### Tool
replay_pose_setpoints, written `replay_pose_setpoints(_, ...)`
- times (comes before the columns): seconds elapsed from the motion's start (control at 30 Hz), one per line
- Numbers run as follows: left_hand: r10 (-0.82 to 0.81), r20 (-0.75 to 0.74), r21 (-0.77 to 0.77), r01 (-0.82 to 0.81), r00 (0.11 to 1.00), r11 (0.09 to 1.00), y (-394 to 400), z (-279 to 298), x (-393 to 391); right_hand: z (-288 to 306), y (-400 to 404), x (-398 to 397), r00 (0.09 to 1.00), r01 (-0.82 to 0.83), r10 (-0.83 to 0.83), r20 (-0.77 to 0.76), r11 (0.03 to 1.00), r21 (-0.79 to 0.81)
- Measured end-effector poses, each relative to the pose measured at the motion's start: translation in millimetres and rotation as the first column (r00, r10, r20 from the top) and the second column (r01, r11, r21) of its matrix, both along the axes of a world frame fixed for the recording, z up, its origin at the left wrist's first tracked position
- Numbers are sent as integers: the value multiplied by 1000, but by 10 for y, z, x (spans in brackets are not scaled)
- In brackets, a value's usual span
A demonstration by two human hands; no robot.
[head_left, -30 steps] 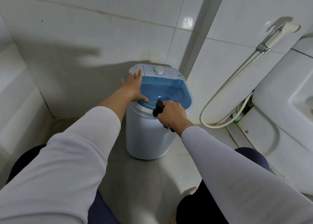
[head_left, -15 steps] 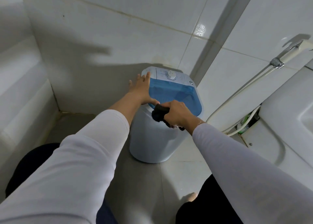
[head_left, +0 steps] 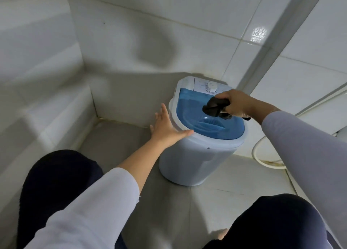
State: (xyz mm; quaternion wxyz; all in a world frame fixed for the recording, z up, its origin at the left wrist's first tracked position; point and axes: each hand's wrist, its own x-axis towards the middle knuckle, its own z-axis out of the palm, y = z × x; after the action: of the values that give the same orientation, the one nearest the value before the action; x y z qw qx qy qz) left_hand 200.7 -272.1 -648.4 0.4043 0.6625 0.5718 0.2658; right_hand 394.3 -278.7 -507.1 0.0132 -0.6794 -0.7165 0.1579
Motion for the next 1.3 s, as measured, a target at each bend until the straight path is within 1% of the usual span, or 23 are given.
replay_pose_setpoints(0.13,66,1,-78,-66,998,995,-194,-95,44,-18,192,-24,973,-210,210,97,978,-11)
replay_pose_setpoints(0.23,107,-1,-91,-106,994,990,-244,-111,81,3,317,-48,915,-378,375,151,926,-7)
replay_pose_setpoints(0.33,136,14,-104,-134,991,985,-270,-30,109,24,431,-71,851,-511,504,146,859,17)
replay_pose_setpoints(0.47,178,2,-113,-177,984,978,-261,52,145,-47,524,-123,745,-659,652,140,752,11)
replay_pose_setpoints(0.63,184,-16,-134,-184,983,974,-213,-8,152,-253,565,-194,568,-814,799,200,581,-7)
replay_pose_setpoints(0.73,181,-11,-151,-181,983,972,-181,-11,145,-360,582,-193,476,-875,857,200,484,6)
replay_pose_setpoints(0.8,168,-9,-147,-167,986,975,-155,-18,140,-414,614,-174,413,-908,882,226,417,32)
replay_pose_setpoints(1.0,146,-17,-147,-146,989,978,-145,-40,128,-549,679,-140,280,-960,911,302,258,113)
replay_pose_setpoints(1.1,135,-41,-145,-140,990,980,-129,-44,130,-592,687,-125,251,-966,903,348,208,156)
replay_pose_setpoints(1.3,111,-54,-158,-119,992,980,-91,-68,123,-668,763,-176,273,-956,886,374,207,207)
